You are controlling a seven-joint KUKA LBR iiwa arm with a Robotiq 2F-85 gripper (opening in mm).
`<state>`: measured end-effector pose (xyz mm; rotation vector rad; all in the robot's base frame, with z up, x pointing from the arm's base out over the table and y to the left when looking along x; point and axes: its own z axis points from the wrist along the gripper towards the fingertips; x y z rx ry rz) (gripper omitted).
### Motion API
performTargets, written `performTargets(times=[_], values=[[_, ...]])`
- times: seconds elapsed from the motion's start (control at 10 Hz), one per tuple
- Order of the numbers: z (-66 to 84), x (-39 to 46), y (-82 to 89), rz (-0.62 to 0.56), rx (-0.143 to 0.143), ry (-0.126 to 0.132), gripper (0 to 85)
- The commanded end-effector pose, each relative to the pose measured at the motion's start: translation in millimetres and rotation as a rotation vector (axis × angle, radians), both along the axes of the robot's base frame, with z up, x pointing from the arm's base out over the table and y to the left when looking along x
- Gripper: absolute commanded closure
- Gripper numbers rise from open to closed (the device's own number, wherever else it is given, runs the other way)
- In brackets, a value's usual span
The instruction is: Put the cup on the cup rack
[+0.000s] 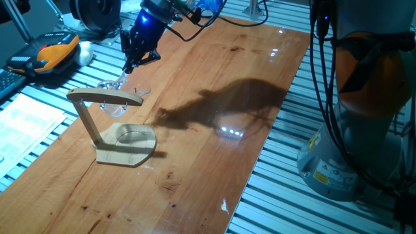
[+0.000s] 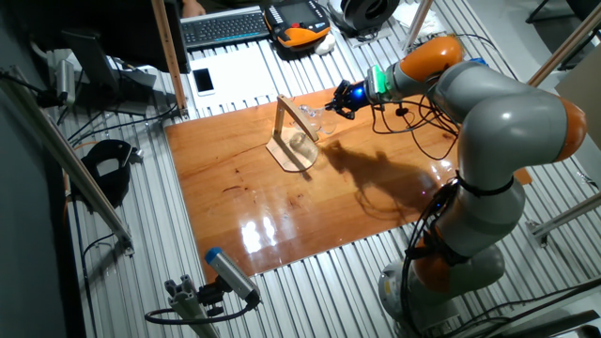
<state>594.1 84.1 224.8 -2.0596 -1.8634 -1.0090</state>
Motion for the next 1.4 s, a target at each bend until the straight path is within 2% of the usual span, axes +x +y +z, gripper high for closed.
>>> performTargets(times=[0.0,0.1,0.3,0.4,0.5,0.6,1.0,1.1,1.2,1.3], values=[[-0.9,1.1,-0.3,-0.008,-0.006,0.005,68.0],[-1.4,1.9,-0.6,-0.013,-0.008,0.010,51.0],[-2.3,2.7,-0.4,-0.022,-0.018,0.018,51.0],[-3.0,3.3,-0.3,-0.026,-0.025,0.023,34.0],[-3.6,3.8,-0.8,-0.025,-0.033,0.031,34.0],[-3.7,4.3,-1.9,-0.026,-0.043,0.037,17.0],[-3.9,6.0,-5.4,0.000,-0.088,0.046,17.0],[-5.1,7.0,-5.6,0.025,-0.124,0.046,17.0],[-7.1,8.9,-7.1,0.094,-0.207,0.044,17.0],[-10.0,11.6,-9.5,0.156,-0.275,0.048,34.0]])
